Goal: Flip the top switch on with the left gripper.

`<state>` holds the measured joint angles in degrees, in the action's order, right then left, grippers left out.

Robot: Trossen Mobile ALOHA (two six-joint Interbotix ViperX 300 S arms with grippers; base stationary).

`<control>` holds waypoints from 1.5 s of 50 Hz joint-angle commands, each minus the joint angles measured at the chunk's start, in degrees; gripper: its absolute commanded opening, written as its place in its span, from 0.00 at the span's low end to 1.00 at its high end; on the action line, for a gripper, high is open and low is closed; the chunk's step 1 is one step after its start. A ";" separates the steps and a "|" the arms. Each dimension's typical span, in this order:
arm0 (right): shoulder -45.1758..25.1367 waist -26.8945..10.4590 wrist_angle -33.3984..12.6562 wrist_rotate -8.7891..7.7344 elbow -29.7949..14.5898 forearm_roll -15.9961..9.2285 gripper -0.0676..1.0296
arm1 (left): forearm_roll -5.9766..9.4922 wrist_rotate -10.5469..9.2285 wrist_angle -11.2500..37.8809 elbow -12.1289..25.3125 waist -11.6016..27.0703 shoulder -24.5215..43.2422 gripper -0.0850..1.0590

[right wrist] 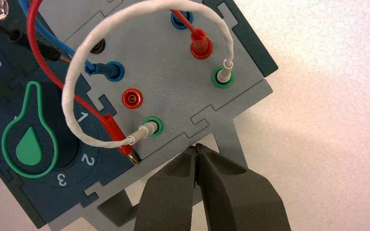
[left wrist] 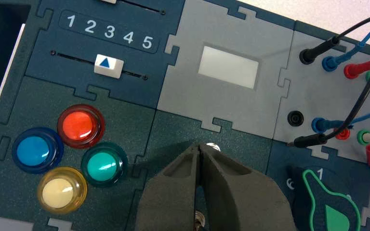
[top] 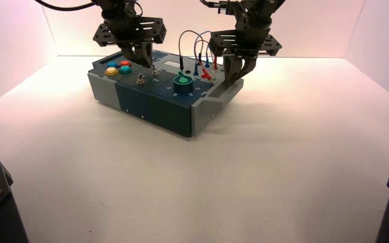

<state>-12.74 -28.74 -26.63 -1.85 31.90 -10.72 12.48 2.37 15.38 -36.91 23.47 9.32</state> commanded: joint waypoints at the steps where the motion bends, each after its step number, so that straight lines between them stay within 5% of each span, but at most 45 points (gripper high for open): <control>1: 0.44 -0.35 0.53 -0.26 -1.76 -0.18 0.04 | 0.00 -0.18 -0.26 0.70 0.00 -1.23 0.05; 29: 0.44 -0.35 0.53 -0.26 -1.58 -0.09 0.04 | 0.09 -0.26 0.97 6.86 5.54 0.53 0.05; 53: 0.35 -0.35 0.18 -0.18 -2.02 0.26 0.04 | -0.44 0.00 0.88 3.25 0.26 -3.16 0.05; 75: 0.35 -0.35 -0.18 -0.18 -2.20 0.26 0.04 | -0.44 0.18 0.44 2.29 -0.09 -3.08 0.05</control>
<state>-12.92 -28.74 -27.16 -1.93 31.46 -10.28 12.13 2.46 16.26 -34.89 23.38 7.47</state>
